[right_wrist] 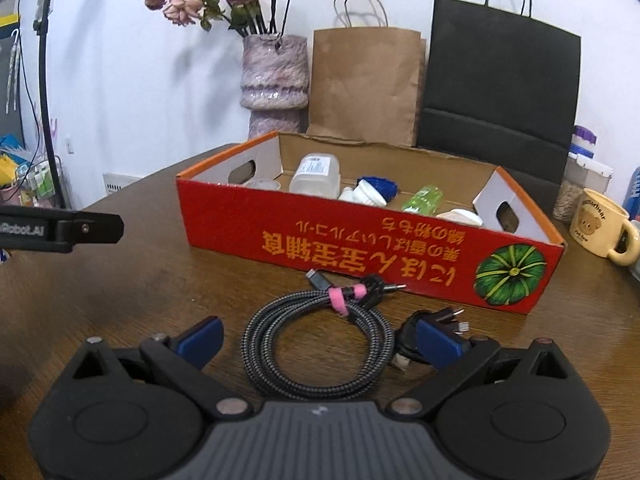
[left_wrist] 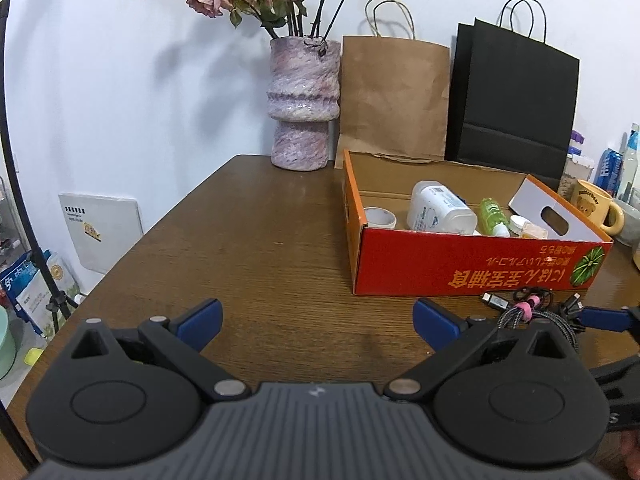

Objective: Organize rigid objects
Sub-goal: 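Withdraw both grippers from the box toward the black cables, then grasp the braided cable with the right gripper while the left grasps the short black cable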

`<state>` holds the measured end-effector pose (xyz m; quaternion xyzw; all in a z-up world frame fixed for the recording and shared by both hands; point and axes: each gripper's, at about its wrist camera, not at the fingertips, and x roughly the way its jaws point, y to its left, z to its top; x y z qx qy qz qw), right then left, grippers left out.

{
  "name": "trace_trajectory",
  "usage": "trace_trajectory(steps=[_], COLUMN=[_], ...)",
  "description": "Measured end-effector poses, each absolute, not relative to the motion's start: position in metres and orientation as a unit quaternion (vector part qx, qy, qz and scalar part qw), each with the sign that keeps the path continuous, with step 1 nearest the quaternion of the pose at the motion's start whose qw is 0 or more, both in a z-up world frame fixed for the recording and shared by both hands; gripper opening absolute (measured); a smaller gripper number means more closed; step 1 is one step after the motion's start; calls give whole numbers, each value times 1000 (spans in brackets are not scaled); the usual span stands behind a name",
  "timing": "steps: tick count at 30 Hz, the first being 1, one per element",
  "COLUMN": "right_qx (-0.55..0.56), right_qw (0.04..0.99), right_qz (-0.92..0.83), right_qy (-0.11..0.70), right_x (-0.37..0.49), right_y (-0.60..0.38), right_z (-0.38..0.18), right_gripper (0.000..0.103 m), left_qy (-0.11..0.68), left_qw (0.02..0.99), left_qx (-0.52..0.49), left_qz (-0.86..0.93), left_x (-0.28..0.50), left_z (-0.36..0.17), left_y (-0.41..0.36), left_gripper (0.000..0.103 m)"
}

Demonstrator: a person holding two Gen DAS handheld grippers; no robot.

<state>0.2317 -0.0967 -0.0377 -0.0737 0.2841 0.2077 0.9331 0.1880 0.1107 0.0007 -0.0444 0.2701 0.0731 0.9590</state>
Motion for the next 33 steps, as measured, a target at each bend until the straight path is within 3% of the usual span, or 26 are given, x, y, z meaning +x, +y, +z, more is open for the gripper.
trace_trajectory(steps=[12, 23, 33], right_qx=[-89, -76, -67], right_qw=[925, 922, 924], right_qz=[212, 243, 242], right_qy=[303, 290, 287], right_x=[250, 240, 243], right_y=[-82, -83, -82], right_z=[-48, -44, -43], right_gripper=[102, 87, 95], left_qy=[270, 267, 263], left_qw=[959, 960, 961], left_qx=[-50, -46, -48], left_qz=[77, 74, 73], left_x=[188, 186, 183], left_z=[-1, -1, 0], left_y=[123, 121, 121], left_gripper=[103, 103, 103])
